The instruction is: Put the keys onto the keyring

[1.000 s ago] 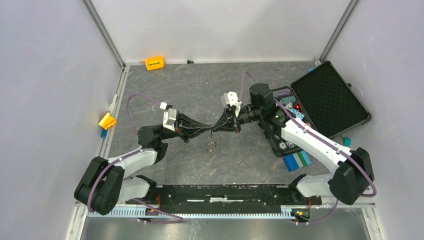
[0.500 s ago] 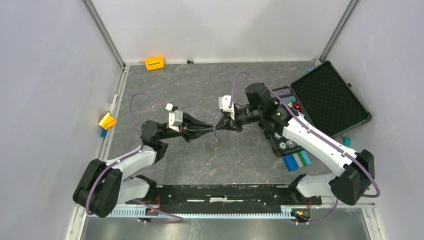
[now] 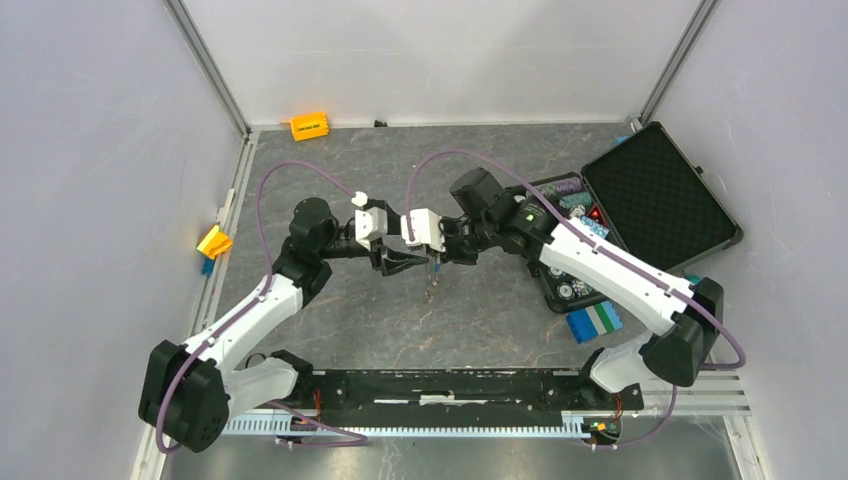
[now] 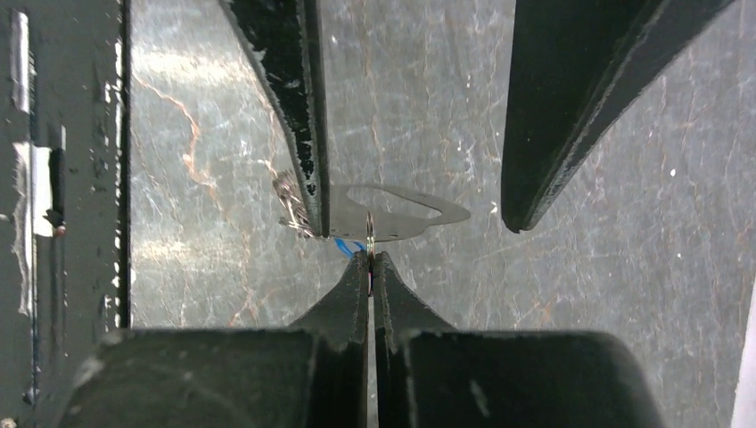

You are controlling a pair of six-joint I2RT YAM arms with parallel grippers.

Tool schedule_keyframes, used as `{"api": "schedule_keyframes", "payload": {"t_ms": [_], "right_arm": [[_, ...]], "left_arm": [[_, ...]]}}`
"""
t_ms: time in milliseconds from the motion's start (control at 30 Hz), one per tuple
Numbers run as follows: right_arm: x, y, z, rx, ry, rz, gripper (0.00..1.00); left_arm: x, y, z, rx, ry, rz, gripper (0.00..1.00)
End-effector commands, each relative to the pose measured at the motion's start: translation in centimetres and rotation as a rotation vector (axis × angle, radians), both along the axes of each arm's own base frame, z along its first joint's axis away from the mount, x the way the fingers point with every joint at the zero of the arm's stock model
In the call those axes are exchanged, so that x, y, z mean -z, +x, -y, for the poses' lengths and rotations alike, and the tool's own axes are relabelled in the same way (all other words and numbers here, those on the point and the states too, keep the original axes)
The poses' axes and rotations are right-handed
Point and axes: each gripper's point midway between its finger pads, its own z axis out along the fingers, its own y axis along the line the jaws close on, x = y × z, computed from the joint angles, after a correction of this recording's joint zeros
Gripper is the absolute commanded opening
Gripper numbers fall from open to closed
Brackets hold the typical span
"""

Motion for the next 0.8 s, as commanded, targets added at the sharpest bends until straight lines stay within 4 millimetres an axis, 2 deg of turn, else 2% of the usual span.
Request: {"api": "schedule_keyframes", "payload": {"t_ms": [0, 167, 300, 533, 767], "right_arm": [[-0.6, 1.1, 0.4, 0.021, -0.097, 0.070, 0.00], [-1.0, 1.3, 0.1, 0.020, -0.104, 0.092, 0.00], [-0.6, 1.1, 0.0, 0.015, -0.127, 0.081, 0.00], [-0.3, 0.9, -0.5, 0.008, -0.147, 0.073, 0.00], [0.0, 0.9, -1.0, 0.011, -0.142, 0.060, 0.00]], "left_arm": [[1.1, 0.0, -0.8, -0.012, 0.103, 0.054, 0.64], [2.0, -0.5, -0.9, 0.009, 0.114, 0.079, 0.55], [2.2, -1.0, -0.8, 0.049, 0.102, 0.097, 0.54], [2.0, -0.3, 0.0, 0.080, 0.054, 0.189, 0.52], [2.7, -0.2, 0.6, 0.104, 0.043, 0.149, 0.41]]}}
